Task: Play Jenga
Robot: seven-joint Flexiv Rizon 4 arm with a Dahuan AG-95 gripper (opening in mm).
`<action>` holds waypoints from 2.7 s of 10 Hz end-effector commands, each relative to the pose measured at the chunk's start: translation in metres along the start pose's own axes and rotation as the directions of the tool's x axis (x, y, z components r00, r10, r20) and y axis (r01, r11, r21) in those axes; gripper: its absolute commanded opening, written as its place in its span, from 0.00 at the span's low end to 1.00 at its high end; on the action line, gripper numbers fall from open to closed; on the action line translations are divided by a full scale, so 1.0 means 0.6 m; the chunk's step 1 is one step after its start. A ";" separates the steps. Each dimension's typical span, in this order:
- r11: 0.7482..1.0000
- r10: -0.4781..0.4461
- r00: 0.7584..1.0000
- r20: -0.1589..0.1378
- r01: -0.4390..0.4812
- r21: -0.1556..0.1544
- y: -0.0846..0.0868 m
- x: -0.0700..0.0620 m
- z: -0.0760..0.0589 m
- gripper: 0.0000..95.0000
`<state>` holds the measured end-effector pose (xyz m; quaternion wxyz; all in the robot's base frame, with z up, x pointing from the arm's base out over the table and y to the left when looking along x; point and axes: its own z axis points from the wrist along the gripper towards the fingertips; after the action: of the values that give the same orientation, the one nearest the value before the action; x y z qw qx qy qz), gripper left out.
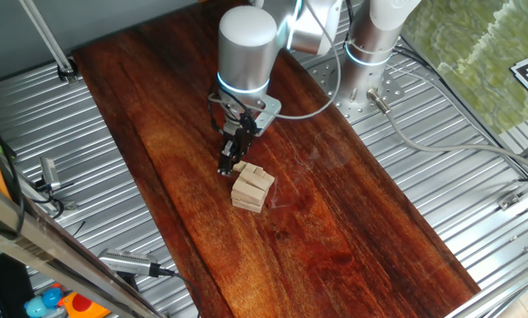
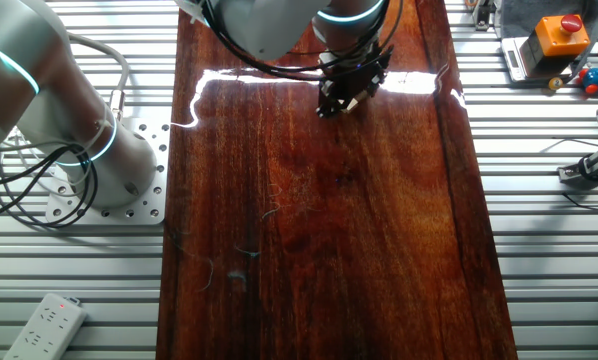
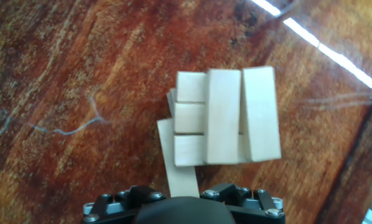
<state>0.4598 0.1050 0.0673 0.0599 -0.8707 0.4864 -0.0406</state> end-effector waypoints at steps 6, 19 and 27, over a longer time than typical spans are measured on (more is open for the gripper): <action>0.998 0.060 0.998 -0.010 -0.061 -0.006 0.014 0.009 -0.007 0.80; 0.993 0.117 0.993 0.002 -0.117 -0.013 0.013 0.009 -0.006 0.60; 0.990 0.139 0.990 0.013 -0.139 -0.030 0.010 0.007 -0.004 0.60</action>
<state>0.4571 0.0986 0.0685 0.0536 -0.8359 0.5458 -0.0225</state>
